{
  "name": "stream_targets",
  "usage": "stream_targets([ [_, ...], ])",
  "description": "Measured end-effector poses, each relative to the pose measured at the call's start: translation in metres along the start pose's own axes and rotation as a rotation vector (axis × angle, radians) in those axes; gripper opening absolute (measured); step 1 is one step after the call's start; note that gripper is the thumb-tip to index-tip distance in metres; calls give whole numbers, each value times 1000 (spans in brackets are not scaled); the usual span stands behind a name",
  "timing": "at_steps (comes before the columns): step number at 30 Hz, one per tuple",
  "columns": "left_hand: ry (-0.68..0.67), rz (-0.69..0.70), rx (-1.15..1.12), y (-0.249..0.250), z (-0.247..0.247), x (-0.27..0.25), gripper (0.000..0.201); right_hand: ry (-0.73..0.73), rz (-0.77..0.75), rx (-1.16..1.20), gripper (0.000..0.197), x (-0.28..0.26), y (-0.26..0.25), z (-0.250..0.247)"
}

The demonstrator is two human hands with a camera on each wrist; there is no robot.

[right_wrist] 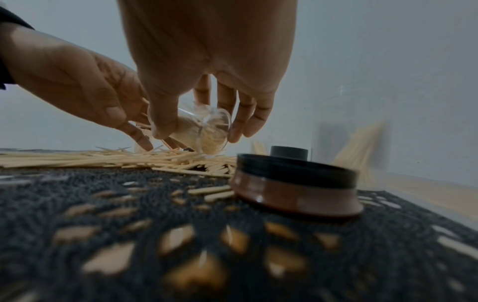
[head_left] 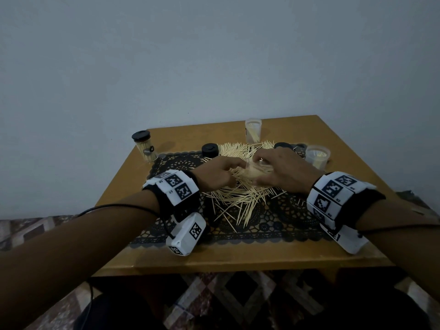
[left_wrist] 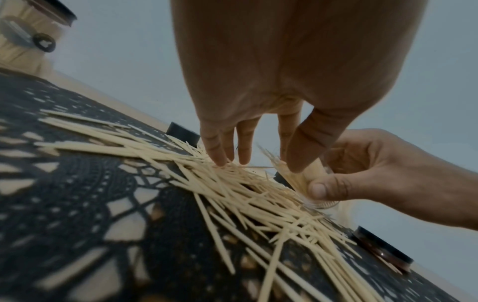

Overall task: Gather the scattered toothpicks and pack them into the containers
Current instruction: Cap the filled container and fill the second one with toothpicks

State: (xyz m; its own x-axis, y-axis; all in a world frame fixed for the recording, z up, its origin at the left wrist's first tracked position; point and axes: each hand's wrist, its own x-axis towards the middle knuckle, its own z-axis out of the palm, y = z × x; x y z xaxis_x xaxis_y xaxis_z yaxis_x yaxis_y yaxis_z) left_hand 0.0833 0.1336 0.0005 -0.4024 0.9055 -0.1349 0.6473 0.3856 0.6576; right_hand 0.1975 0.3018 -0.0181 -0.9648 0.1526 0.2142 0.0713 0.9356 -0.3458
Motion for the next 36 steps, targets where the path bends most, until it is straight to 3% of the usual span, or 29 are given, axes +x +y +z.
stream_targets([
  [4,-15,19,-21,3,2,1,44,-23,13,9,45,0,-1,-1],
  [10,142,18,-106,1,-1,1,41,-24,13,1,49,0,-2,0],
  [14,109,18,-134,0,-4,-3,44,-8,10,-38,49,0,-2,0],
  [18,272,-32,-262,-3,-10,-6,52,-2,9,-38,51,0,-3,1],
  [20,220,-85,-303,-1,-6,-7,58,6,8,-47,52,0,-3,1],
  [24,4,-93,-413,9,7,-12,43,13,-3,-54,53,0,-6,1],
  [25,19,-84,-452,12,9,-13,44,10,-4,-60,53,0,-6,1],
  [29,192,-86,-481,19,5,-12,81,8,10,-64,51,0,-5,2],
  [31,229,-67,-449,20,3,-14,80,1,11,-73,52,-1,-7,2],
  [36,178,-9,-399,22,9,-15,70,-2,-3,-90,57,-1,-11,2],
])
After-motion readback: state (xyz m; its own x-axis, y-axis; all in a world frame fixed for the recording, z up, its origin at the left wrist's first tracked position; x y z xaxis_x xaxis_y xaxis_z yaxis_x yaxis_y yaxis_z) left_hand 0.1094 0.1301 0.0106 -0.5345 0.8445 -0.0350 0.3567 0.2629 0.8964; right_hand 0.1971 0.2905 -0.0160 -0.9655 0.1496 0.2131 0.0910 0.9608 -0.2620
